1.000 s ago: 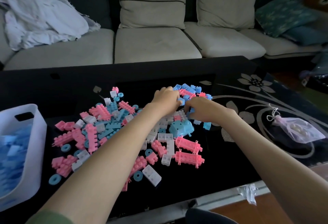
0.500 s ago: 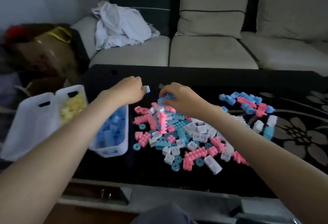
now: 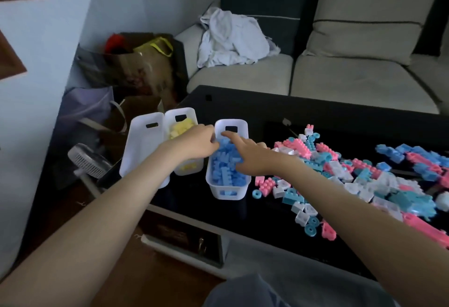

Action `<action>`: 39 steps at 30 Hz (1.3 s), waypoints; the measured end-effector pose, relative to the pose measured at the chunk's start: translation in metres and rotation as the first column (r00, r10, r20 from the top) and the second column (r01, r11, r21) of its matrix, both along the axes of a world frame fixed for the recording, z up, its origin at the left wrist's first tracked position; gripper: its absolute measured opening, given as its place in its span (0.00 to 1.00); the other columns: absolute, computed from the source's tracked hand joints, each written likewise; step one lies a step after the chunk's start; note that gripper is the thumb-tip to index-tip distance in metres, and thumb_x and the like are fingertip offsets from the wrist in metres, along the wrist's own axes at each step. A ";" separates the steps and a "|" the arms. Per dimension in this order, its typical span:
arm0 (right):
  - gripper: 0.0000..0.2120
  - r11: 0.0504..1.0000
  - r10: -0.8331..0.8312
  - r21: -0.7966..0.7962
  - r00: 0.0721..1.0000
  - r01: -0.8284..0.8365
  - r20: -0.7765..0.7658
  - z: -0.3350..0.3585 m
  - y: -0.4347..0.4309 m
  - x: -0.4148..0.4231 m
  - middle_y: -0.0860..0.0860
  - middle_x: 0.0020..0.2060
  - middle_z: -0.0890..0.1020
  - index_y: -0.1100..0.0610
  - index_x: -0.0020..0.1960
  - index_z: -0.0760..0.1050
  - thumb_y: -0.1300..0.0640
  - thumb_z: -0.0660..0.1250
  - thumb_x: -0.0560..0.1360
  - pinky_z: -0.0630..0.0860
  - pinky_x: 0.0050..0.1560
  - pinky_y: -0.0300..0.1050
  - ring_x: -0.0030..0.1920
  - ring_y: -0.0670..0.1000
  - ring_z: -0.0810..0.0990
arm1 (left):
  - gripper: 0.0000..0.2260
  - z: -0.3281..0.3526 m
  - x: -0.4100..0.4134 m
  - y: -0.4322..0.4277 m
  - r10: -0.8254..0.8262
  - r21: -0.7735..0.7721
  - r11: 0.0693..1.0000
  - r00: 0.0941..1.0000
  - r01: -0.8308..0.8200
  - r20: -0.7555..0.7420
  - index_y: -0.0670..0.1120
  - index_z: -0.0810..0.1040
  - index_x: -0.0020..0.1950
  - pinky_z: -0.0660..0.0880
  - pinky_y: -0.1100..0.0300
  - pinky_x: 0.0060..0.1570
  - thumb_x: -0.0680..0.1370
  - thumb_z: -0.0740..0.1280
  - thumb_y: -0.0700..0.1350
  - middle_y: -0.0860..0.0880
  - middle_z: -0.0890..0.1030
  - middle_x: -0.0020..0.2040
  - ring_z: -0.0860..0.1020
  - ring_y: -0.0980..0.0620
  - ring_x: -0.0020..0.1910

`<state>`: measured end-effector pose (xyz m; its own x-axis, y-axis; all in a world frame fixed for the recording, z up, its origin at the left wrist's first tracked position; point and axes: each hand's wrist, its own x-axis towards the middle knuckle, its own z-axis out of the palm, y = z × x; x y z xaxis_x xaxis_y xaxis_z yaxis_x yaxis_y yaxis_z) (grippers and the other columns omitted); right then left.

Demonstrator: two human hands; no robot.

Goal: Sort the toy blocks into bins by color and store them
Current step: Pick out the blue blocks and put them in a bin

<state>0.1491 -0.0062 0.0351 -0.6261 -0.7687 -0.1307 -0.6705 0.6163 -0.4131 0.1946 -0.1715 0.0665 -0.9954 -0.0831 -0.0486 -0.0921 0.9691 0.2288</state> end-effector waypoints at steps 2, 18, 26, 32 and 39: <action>0.32 1.000 -0.016 -0.003 0.997 0.016 -0.079 -0.004 0.004 -0.002 0.51 0.65 0.67 0.47 0.71 0.52 0.60 0.62 0.73 0.57 0.56 0.48 0.62 0.53 0.66 | 0.06 -0.004 -0.001 0.007 -0.040 0.016 0.999 0.999 0.040 -0.006 0.46 0.72 0.44 0.69 0.60 0.39 0.78 0.61 0.47 0.48 0.72 0.43 0.73 0.53 0.40; 0.15 0.956 0.084 0.292 0.935 0.022 -0.344 0.002 -0.007 -0.037 0.43 0.41 0.71 0.46 0.60 0.69 0.49 0.60 0.73 0.51 0.67 0.58 0.59 0.50 0.66 | 0.34 -0.025 -0.005 0.017 -0.124 -0.220 0.945 0.888 0.242 0.444 0.50 0.39 0.77 0.36 0.40 0.69 0.79 0.54 0.60 0.52 0.39 0.78 0.37 0.52 0.75; 0.19 0.982 -0.026 0.161 0.906 0.103 -0.422 0.001 -0.017 -0.043 0.49 0.50 0.79 0.50 0.67 0.65 0.61 0.59 0.77 0.57 0.52 0.45 0.51 0.51 0.75 | 0.28 -0.028 -0.001 0.015 -0.177 -0.150 0.958 0.913 0.246 0.367 0.54 0.49 0.77 0.39 0.41 0.71 0.80 0.56 0.57 0.54 0.45 0.78 0.39 0.53 0.76; 0.21 0.995 -0.076 0.045 0.968 0.089 -0.237 0.000 -0.007 -0.037 0.49 0.53 0.80 0.48 0.70 0.62 0.56 0.55 0.78 0.55 0.53 0.45 0.56 0.51 0.75 | 0.23 -0.024 -0.004 0.021 -0.112 -0.063 0.991 0.991 0.116 0.070 0.51 0.65 0.71 0.60 0.48 0.69 0.77 0.62 0.53 0.49 0.68 0.68 0.67 0.49 0.67; 0.22 0.995 -0.067 -0.072 0.998 0.067 0.002 0.011 0.034 -0.021 0.52 0.64 0.73 0.52 0.71 0.64 0.59 0.60 0.77 0.68 0.65 0.51 0.62 0.53 0.73 | 0.19 -0.017 -0.026 0.040 -0.038 0.090 0.995 0.987 0.053 -0.155 0.51 0.71 0.61 0.68 0.57 0.52 0.75 0.63 0.60 0.48 0.67 0.57 0.67 0.50 0.58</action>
